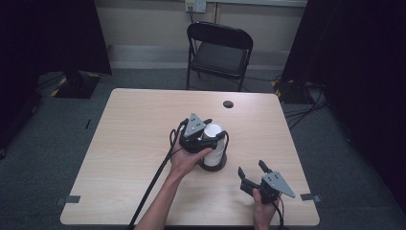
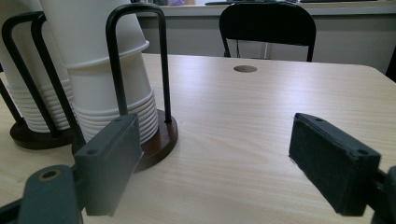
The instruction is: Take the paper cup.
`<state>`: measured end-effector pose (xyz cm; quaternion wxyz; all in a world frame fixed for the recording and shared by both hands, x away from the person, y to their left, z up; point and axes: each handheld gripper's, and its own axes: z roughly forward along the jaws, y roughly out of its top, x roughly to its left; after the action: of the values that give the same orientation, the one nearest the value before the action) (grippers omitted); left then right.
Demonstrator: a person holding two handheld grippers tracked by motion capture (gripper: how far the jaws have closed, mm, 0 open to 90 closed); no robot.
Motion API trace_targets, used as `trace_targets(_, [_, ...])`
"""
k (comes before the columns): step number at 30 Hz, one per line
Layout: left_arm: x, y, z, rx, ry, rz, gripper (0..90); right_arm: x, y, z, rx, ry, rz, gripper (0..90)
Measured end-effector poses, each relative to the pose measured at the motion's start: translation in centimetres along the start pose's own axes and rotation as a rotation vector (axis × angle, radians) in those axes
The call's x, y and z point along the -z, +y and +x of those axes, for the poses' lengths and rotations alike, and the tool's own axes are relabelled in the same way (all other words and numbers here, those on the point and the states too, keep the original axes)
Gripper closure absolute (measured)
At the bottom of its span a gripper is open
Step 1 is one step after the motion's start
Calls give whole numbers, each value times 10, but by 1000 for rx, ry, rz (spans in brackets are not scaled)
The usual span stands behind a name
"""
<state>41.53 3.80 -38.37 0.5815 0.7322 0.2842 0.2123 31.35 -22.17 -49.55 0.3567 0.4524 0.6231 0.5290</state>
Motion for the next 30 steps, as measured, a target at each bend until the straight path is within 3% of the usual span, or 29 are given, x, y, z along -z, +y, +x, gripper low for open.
trace_targets(16, [9, 9, 2, 40, 1, -36, 357, 0, 0, 0, -1, -1, 2, 160])
trace_targets(30, [27, 27, 2, 71, 0, -110, 357, 0, 0, 1, 0, -10, 2, 159])
